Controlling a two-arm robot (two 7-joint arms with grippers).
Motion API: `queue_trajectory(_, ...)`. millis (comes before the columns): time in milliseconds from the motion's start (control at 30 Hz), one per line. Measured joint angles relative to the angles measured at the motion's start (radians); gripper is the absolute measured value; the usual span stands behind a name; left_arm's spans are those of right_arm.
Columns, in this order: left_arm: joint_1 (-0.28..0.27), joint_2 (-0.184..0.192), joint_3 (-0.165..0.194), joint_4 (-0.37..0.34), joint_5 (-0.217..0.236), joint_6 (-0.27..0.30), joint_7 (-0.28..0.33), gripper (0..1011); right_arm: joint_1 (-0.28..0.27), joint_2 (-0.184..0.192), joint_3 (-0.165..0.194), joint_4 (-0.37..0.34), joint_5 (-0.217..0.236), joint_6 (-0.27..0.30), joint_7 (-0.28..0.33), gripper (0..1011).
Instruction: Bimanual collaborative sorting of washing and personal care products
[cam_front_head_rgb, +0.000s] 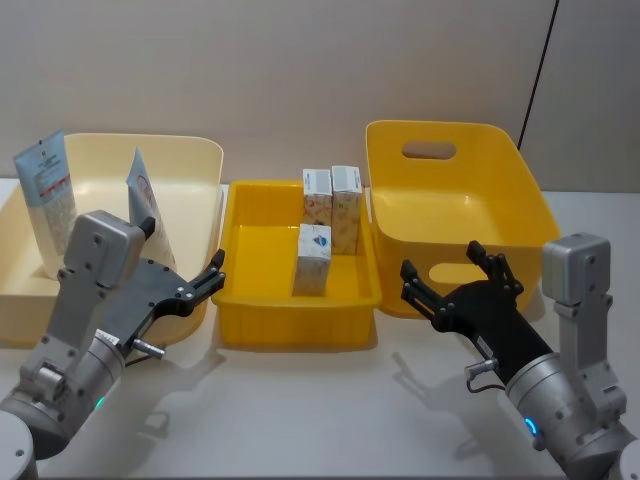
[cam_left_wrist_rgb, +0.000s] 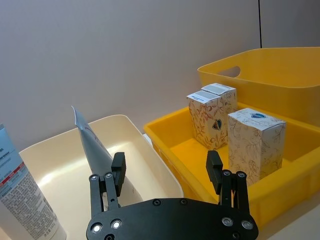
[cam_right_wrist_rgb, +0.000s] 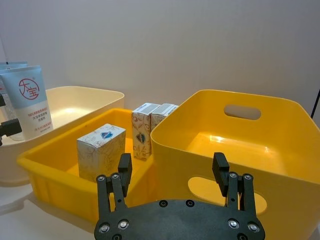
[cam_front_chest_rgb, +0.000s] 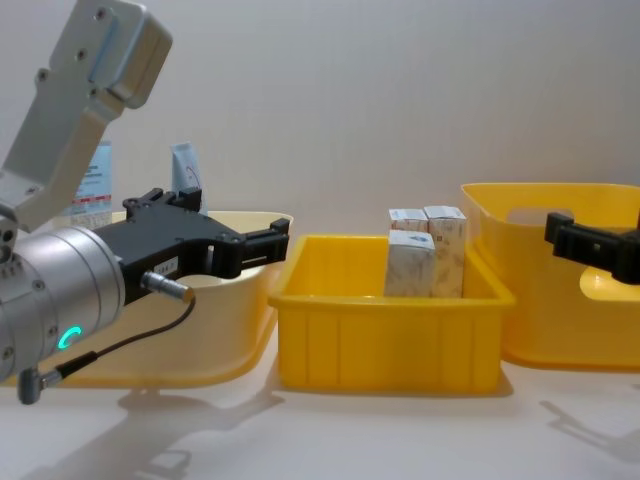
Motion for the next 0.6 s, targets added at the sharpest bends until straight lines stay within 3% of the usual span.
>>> queue_trajectory(600, 0.000, 0.000, 0.000, 0.000, 0.000, 0.000, 0.000, 1003, 0.000, 0.000, 0.000, 0.000, 0.000, 0.000, 0.000, 1001)
